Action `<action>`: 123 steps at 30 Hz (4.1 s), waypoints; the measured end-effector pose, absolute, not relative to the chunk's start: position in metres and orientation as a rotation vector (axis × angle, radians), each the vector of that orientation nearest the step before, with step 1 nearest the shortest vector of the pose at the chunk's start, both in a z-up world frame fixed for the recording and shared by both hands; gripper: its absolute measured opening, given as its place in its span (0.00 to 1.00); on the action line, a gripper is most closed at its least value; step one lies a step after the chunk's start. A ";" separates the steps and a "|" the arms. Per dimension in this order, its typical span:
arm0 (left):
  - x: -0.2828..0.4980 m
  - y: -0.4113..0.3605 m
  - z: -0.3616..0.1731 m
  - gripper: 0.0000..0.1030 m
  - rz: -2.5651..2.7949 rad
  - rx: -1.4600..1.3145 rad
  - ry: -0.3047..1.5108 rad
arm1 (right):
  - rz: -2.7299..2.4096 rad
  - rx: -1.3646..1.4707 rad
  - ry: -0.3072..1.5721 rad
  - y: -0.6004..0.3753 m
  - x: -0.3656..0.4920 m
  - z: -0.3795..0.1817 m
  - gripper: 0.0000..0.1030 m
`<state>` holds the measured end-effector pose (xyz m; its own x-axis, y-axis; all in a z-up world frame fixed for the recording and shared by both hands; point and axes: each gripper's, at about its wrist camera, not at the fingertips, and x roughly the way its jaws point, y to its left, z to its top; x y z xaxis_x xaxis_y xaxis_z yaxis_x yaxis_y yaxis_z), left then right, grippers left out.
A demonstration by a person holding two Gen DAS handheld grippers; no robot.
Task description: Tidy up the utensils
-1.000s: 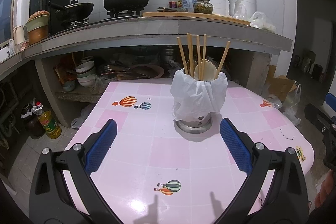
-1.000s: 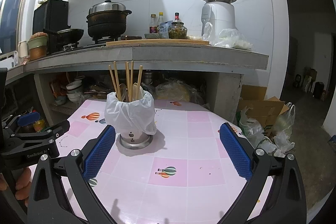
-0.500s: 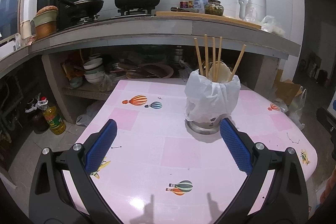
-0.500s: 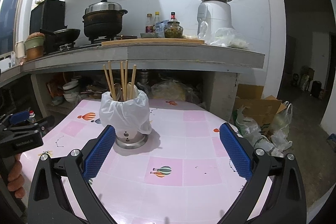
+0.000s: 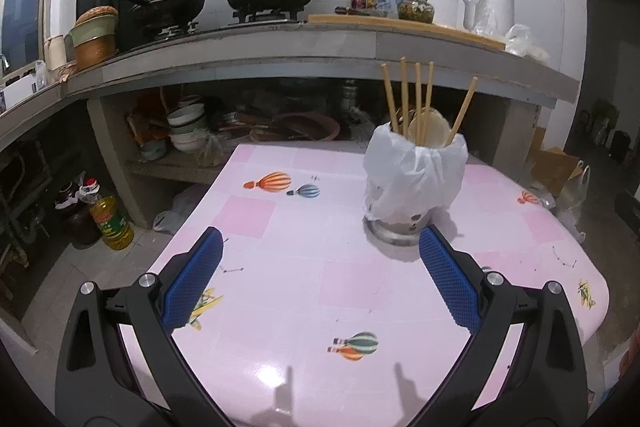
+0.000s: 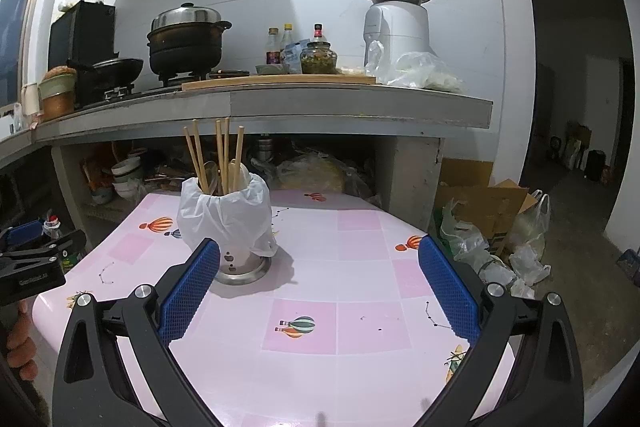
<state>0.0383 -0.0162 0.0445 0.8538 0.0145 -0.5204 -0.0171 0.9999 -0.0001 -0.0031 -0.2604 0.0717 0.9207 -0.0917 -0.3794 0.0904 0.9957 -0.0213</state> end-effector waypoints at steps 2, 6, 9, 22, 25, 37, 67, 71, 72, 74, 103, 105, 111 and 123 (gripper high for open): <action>0.038 -0.011 0.044 0.92 0.024 -0.012 0.567 | -0.091 -0.001 0.394 -0.260 -0.003 0.071 0.94; 0.037 -0.003 0.043 0.92 0.050 -0.019 0.576 | -0.091 0.003 0.400 -0.260 -0.003 0.070 0.94; 0.037 0.002 0.042 0.92 0.062 -0.018 0.585 | -0.090 0.004 0.402 -0.260 -0.003 0.070 0.94; 0.039 0.003 0.039 0.92 0.067 -0.014 0.594 | -0.080 0.004 0.409 -0.256 -0.002 0.069 0.94; 0.039 0.003 0.040 0.92 0.063 -0.018 0.589 | -0.079 0.003 0.408 -0.256 -0.003 0.069 0.94; 0.037 0.003 0.040 0.92 0.065 -0.018 0.581 | -0.062 0.009 0.412 -0.250 -0.004 0.067 0.94; 0.045 -0.010 0.023 0.92 0.048 0.023 0.640 | -0.021 0.032 0.505 -0.247 0.006 0.037 0.94; 0.043 -0.011 0.023 0.92 0.043 0.024 0.639 | -0.021 0.034 0.502 -0.248 0.005 0.037 0.94; 0.043 -0.011 0.023 0.92 0.043 0.024 0.639 | -0.020 0.034 0.502 -0.248 0.005 0.037 0.94; 0.043 -0.011 0.023 0.92 0.043 0.024 0.639 | -0.020 0.034 0.501 -0.248 0.004 0.037 0.94; 0.045 -0.013 0.024 0.92 0.044 0.020 0.645 | -0.021 0.035 0.500 -0.248 0.003 0.038 0.94; 0.045 -0.013 0.024 0.92 0.043 0.018 0.645 | -0.020 0.034 0.498 -0.248 0.003 0.038 0.94; 0.045 -0.014 0.024 0.92 0.038 0.019 0.644 | -0.016 0.029 0.494 -0.246 0.005 0.042 0.94; 0.044 -0.015 0.025 0.92 0.027 0.025 0.644 | -0.016 0.030 0.494 -0.247 0.004 0.042 0.94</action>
